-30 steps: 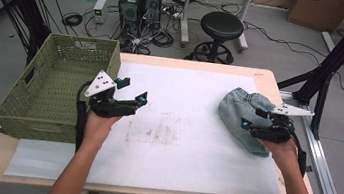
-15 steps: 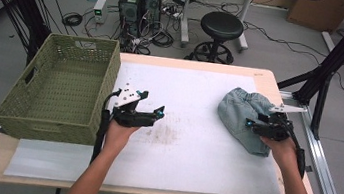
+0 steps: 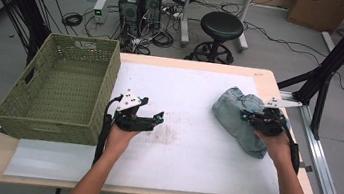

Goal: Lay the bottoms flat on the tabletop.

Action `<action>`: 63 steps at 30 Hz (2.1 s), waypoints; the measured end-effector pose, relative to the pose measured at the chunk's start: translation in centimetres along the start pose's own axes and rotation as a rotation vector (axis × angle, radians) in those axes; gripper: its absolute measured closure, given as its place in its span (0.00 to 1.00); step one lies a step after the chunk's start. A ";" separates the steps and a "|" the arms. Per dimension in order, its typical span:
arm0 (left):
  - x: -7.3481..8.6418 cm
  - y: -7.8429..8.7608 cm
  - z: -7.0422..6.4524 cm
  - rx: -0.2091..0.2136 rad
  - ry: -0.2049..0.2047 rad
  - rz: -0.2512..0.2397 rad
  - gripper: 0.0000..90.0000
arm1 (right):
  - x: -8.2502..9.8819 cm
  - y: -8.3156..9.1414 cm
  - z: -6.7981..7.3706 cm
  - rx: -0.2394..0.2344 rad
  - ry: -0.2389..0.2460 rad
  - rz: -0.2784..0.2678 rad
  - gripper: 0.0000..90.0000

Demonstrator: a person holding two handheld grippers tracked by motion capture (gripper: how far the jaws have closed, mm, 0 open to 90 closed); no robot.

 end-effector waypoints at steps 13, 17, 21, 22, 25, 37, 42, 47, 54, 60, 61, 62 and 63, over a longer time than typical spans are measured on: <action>0.1 0.3 0.2 -0.003 0.012 -0.007 0.24 | -2.3 -3.9 5.7 -0.120 0.064 0.003 0.76; 0.2 0.4 0.3 0.001 0.011 -0.004 0.24 | -2.3 -0.8 3.6 -0.069 -0.016 -0.122 0.65; 0.3 0.4 0.3 -0.001 0.010 -0.002 0.23 | -0.4 2.0 -0.4 0.098 -0.099 -0.090 0.62; 0.3 0.4 0.3 -0.001 0.011 -0.002 0.24 | 0.2 2.1 -1.0 0.104 -0.123 -0.070 0.60; 0.3 0.4 0.3 0.000 0.011 -0.002 0.24 | 1.9 1.9 -2.3 0.073 -0.152 -0.032 0.47; 0.8 0.3 0.2 0.009 0.018 0.015 0.24 | 4.1 0.1 -3.0 0.130 -0.206 0.119 0.52; 0.8 0.3 0.2 0.012 0.017 0.012 0.25 | 4.5 1.5 -4.0 0.193 -0.237 0.098 0.49; 0.9 0.1 0.1 0.012 0.019 0.015 0.25 | 4.7 0.2 -3.3 0.131 -0.220 0.175 0.81; 1.0 0.1 0.3 0.009 0.019 0.015 0.27 | 3.3 1.0 -2.2 0.098 -0.194 0.072 0.99; 1.1 0.2 0.4 0.007 0.029 0.010 0.27 | 0.3 1.7 -0.2 0.011 -0.140 -0.040 0.99; 1.1 0.2 0.4 0.007 0.029 0.010 0.27 | -0.3 1.6 0.3 0.000 -0.127 -0.043 0.99; 1.2 0.3 0.5 0.009 0.032 0.010 0.27 | -0.9 1.3 0.9 -0.009 -0.109 -0.043 0.99; 1.2 0.4 0.5 0.010 0.033 0.009 0.28 | -1.5 1.0 1.5 -0.024 -0.099 -0.047 0.99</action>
Point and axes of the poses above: each handheld gripper's, and its own axes: y roughly backward along the jaws, x roughly out of its underside, z roughly to its left, the point moved 2 cm from there along -y, roughly forward along the jaws, and after that the axes turned 2 degrees about -y, right-handed, at the moved point
